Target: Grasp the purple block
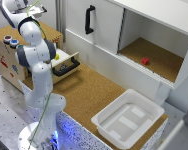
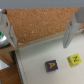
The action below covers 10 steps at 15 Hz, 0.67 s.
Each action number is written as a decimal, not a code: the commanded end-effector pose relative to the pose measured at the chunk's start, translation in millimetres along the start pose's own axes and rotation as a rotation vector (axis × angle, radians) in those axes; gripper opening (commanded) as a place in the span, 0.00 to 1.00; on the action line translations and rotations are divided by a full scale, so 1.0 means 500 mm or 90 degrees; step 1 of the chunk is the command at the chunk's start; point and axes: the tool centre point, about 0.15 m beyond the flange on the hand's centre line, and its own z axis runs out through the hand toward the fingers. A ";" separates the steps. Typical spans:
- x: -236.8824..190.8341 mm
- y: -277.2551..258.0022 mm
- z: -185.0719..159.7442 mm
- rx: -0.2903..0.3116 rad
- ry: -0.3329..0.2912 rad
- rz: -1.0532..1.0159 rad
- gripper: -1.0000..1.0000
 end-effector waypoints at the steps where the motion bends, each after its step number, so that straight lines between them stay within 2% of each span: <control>1: -0.101 0.015 0.104 0.005 0.208 -0.029 1.00; 4: -0.072 0.032 0.112 0.005 0.229 -0.065 1.00; 6: -0.051 0.046 0.123 0.009 0.258 -0.092 1.00; 8: -0.031 0.058 0.151 0.037 0.281 -0.123 1.00; 9: -0.021 0.060 0.161 0.043 0.281 -0.138 1.00; 10: -0.007 0.064 0.176 0.064 0.305 -0.159 1.00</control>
